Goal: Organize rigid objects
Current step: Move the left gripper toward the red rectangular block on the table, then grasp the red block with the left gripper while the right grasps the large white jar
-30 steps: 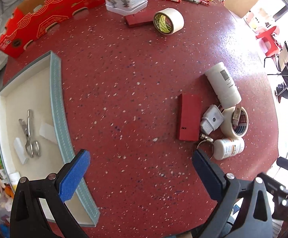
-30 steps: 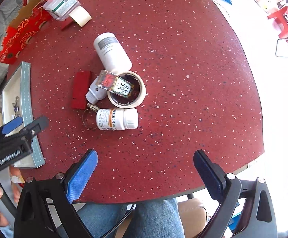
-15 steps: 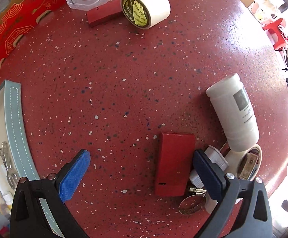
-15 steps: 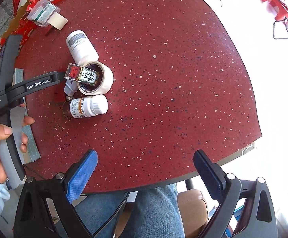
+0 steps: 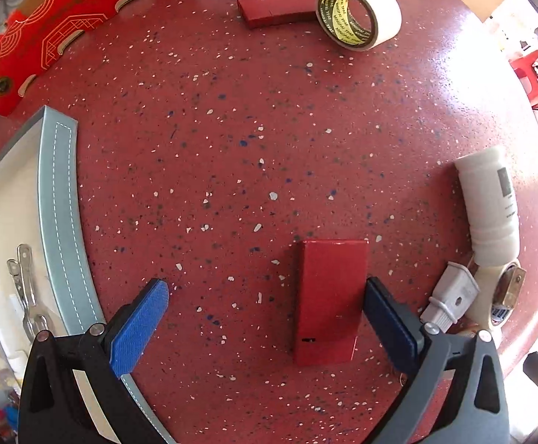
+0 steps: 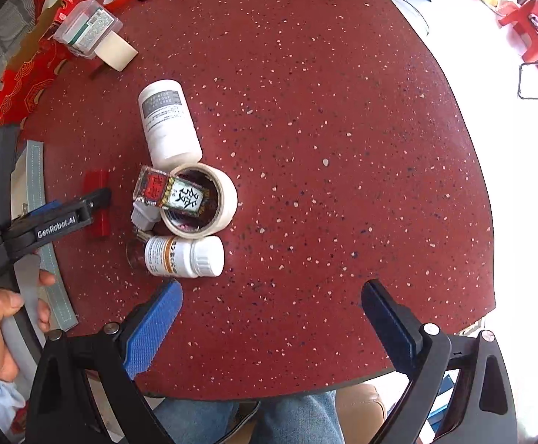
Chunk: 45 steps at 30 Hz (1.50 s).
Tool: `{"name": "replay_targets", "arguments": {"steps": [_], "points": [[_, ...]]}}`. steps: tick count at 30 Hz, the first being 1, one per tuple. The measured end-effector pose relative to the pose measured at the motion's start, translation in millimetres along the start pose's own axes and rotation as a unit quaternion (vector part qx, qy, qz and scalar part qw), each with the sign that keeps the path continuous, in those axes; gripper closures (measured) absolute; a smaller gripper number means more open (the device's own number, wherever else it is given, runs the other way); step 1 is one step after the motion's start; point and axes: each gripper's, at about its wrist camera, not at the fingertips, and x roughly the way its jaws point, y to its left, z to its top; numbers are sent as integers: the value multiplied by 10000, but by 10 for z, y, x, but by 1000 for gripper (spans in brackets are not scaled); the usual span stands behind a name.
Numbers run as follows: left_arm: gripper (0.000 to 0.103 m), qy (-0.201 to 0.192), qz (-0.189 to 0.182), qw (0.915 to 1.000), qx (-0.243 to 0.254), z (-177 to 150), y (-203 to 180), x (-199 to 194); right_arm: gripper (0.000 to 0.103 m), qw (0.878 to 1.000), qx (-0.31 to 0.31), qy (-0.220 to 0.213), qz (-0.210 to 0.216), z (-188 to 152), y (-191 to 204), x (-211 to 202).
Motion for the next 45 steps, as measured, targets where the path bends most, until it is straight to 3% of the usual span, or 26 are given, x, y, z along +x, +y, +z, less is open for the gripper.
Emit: {"name": "replay_targets", "arguments": {"steps": [6, 9, 13, 16, 20, 24, 26, 29, 34, 42, 45], "points": [[0, -17, -12, 10000, -25, -60, 2, 16, 5, 9996, -236, 145, -57, 286, 132, 188], [0, 3, -14, 10000, -20, -17, -31, 49, 5, 9979, -450, 332, -328, 377, 170, 341], [0, -10, -15, 10000, -18, 8, -58, 68, 5, 9961, -354, -84, -798, 369, -35, 195], [0, -88, -13, 10000, -11, 19, -91, 88, 5, 9916, -1128, -387, -507, 262, 106, 48], [0, -130, -16, 9999, -28, -43, -97, 80, 5, 9689, -2296, -672, -640, 13, 482, -21], [0, -141, -19, 9999, -18, -53, -93, 69, 5, 9818, -1787, -614, 194, -46, 454, -92], [0, -144, -18, 9999, -25, -58, -94, 64, 5, 9871, -1468, -496, 393, -16, 401, -74], [0, -146, -19, 9999, -18, -58, -96, 61, 5, 9907, -1258, -515, 20, 133, 306, -68], [0, -187, -20, 9998, -34, -62, -96, 60, 5, 9927, -1127, -399, 153, 387, 283, -58], [0, -261, -23, 9997, -11, -106, -94, 55, 5, 9892, -1386, -439, 208, 673, 608, 13], [0, -252, -26, 9997, -2, -109, -96, 53, 5, 9861, -1620, -358, 45, 771, 761, 129]]}}
